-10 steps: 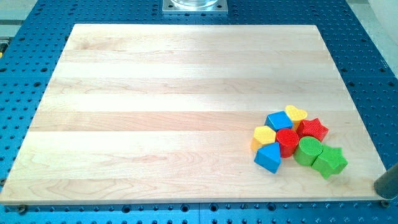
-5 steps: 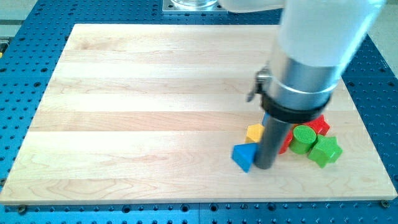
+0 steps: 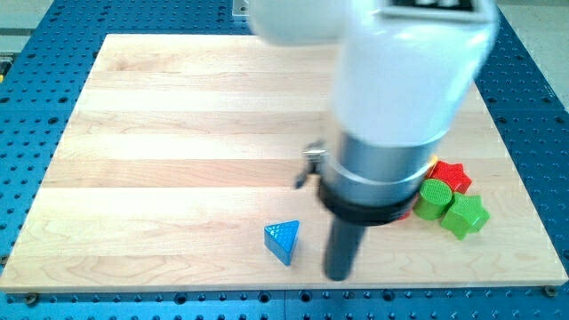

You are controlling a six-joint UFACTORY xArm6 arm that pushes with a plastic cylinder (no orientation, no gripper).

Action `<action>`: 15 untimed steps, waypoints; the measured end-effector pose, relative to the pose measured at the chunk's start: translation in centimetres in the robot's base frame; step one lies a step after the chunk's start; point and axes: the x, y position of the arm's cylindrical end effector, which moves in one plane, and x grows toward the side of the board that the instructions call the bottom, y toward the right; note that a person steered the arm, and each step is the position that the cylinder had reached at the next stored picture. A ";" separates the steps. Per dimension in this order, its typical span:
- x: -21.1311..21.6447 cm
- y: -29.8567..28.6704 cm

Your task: Separate the blue blocks from the group of blocks

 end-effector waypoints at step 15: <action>-23.2 17.3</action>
